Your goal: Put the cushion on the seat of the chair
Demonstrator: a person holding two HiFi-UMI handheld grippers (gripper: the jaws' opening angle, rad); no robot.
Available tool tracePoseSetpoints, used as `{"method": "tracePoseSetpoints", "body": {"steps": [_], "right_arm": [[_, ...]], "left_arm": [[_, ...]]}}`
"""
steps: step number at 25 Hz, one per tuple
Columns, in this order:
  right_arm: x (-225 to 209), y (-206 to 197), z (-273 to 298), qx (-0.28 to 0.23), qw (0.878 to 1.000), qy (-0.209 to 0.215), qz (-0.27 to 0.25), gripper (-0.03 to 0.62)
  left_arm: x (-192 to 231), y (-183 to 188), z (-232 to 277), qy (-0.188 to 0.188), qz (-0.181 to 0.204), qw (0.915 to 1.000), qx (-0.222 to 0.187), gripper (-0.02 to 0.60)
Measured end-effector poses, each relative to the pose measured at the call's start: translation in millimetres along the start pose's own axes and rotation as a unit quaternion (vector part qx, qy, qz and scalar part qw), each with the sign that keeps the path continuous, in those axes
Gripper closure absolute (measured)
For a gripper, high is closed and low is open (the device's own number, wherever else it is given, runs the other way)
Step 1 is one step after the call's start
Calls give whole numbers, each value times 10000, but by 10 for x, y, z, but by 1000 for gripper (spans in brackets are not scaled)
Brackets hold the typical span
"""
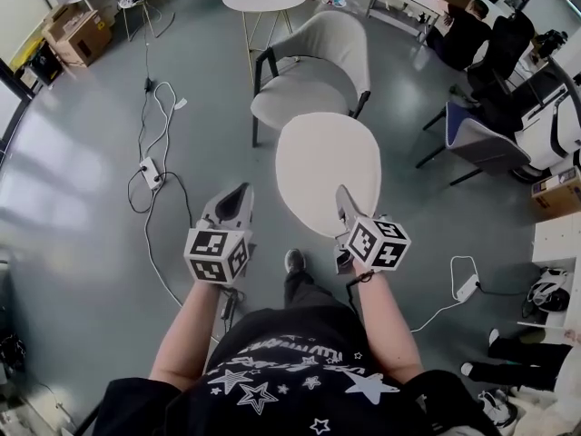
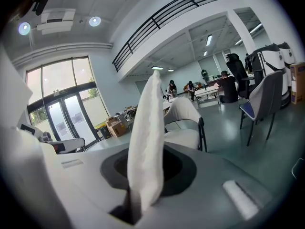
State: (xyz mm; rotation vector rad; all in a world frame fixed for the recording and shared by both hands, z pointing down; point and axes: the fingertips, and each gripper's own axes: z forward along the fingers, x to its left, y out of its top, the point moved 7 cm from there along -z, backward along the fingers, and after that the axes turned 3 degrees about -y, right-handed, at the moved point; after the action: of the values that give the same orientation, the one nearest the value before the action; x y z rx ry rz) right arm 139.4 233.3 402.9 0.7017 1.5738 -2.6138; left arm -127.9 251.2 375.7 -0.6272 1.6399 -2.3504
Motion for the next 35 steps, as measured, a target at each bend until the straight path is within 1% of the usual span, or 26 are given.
{"method": "tracePoseSetpoints", "body": {"steps": [7,14,19,24,27,30,35], "right_arm": [[-324,365,483,65,9999,60,79,534],[-654,620,991,210,9995,177,171,534],[-777,751,1245,146,9991,123,367,534],[-773,768,1423,248,9985,79,485,534],[-788,785,1536,247,9979,-72,600,534],[-805,816,1703,181,9973,-324,635,534],[-806,928,2108,55,9928,-792,894,534]], "left_arm": [[84,182,549,136,39,9999,75,572],[164,368,1098,205,76,9998,-12,572],[239,495,1313,296,160,9994,41,572],[439,629,1465,303,196,9993,22,572],[624,683,1664,165,171,9997,48,572],[851,711,1885,37,153,9998,93,572],[1258,887,2310,-326,291,9988,226,572]]}}
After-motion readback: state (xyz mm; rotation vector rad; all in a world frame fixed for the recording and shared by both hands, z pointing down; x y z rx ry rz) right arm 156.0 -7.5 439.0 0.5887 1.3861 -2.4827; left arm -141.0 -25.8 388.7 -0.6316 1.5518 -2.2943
